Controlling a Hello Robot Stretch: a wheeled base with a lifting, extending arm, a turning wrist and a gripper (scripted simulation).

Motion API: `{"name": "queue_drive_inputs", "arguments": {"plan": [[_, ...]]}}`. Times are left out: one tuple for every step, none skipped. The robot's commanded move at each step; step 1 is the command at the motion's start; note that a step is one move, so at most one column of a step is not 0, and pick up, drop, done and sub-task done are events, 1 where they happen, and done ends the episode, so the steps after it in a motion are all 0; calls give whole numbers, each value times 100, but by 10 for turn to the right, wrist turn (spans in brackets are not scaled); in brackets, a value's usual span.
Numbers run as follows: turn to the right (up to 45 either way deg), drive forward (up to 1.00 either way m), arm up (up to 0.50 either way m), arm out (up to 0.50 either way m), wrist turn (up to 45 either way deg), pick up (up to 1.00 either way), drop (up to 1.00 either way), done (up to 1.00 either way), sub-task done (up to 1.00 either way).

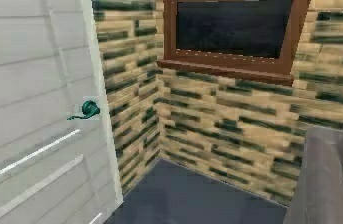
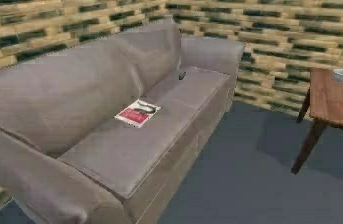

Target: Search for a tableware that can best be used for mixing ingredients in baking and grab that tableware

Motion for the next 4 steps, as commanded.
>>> {"name": "queue_drive_inputs", "arguments": {"plan": [[450,0,0,0,0,0,0,0,0],[450,0,0,0,0,0,0,0,0],[240,0,0,0,0,0,0,0,0],[0,100,0,0,0,0,0,0,0]]}}
